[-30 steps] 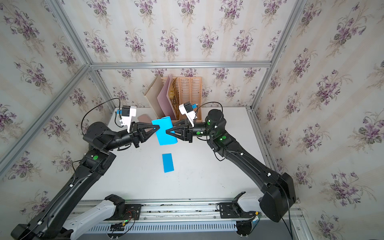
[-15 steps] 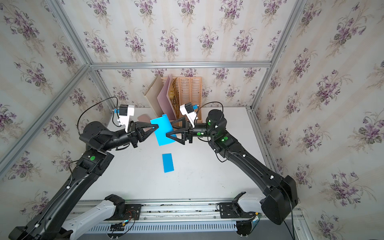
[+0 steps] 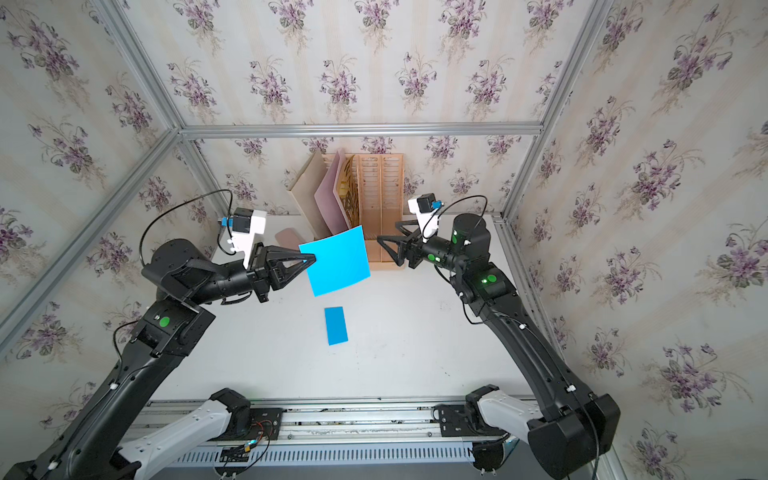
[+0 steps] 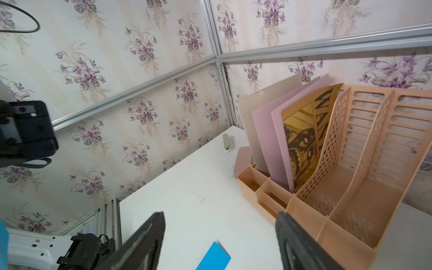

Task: Fold the square paper along the opposite sides
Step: Fold the paper.

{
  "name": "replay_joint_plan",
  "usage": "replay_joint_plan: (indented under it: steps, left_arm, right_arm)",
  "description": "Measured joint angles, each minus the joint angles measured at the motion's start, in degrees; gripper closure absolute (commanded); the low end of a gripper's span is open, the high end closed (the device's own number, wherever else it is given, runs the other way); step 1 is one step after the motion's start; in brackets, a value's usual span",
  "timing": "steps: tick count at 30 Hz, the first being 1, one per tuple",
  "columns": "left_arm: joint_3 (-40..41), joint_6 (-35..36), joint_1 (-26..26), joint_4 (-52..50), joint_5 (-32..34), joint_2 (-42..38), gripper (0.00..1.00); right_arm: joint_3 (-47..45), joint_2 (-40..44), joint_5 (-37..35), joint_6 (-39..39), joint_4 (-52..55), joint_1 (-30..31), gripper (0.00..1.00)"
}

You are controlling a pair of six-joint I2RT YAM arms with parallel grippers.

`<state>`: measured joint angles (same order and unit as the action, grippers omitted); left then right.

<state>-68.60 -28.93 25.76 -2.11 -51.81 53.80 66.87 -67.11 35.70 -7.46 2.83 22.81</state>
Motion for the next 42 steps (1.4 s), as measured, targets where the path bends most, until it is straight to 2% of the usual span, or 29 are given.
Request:
replay_joint_plan:
  steps: [7,13,19,27,42]
  left_arm:
    - [-1.8,1.7,2.4,-3.0,-1.3,0.6,1.0]
    - [-1.9,4.8,2.4,-6.1,0.1,0.5,1.0]
    - [-1.2,6.3,2.4,-7.5,4.2,1.0,1.0]
    - [-1.2,6.4,2.4,-7.4,6.9,2.2,1.0]
    - [-0.6,6.4,2.4,-7.1,8.6,3.0,1.0]
  right_arm:
    - [-0.6,-3.5,10.8,-0.8,-2.1,-0.3,0.23]
    - [-3.6,-1.2,22.1,-5.8,-11.0,-0.3,0.24]
    - [-6.1,1.9,28.5,-11.0,-18.3,-0.2,0.25]
    - [-6.7,2.6,31.0,-13.2,-20.0,1.3,0.25]
    - [-5.2,1.0,31.1,-12.1,-18.2,5.9,0.25]
